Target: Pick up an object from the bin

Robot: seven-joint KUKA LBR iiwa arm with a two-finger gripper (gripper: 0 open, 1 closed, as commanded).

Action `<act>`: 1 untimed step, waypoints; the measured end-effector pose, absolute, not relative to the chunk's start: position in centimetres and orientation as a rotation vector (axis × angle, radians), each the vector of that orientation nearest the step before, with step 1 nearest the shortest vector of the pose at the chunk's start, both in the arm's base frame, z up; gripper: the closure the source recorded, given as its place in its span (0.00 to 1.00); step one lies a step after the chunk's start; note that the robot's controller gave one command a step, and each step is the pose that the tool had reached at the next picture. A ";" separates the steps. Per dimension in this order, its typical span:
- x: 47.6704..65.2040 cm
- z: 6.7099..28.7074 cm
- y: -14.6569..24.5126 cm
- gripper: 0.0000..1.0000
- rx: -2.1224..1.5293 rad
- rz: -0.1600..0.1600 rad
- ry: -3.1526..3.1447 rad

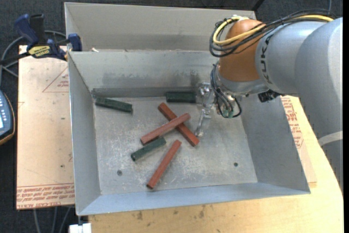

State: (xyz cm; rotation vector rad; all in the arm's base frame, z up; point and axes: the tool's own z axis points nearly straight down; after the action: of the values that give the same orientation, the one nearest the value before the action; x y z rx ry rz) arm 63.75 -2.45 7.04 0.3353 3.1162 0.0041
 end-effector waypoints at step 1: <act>58.5 10.1 5.8 0.00 0.419 0.007 3.115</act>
Offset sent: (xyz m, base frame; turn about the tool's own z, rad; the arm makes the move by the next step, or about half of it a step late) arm -0.0509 0.0761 0.0296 0.0616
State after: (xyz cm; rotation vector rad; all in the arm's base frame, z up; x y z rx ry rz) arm 58.55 5.79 10.12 0.4193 3.1149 0.0072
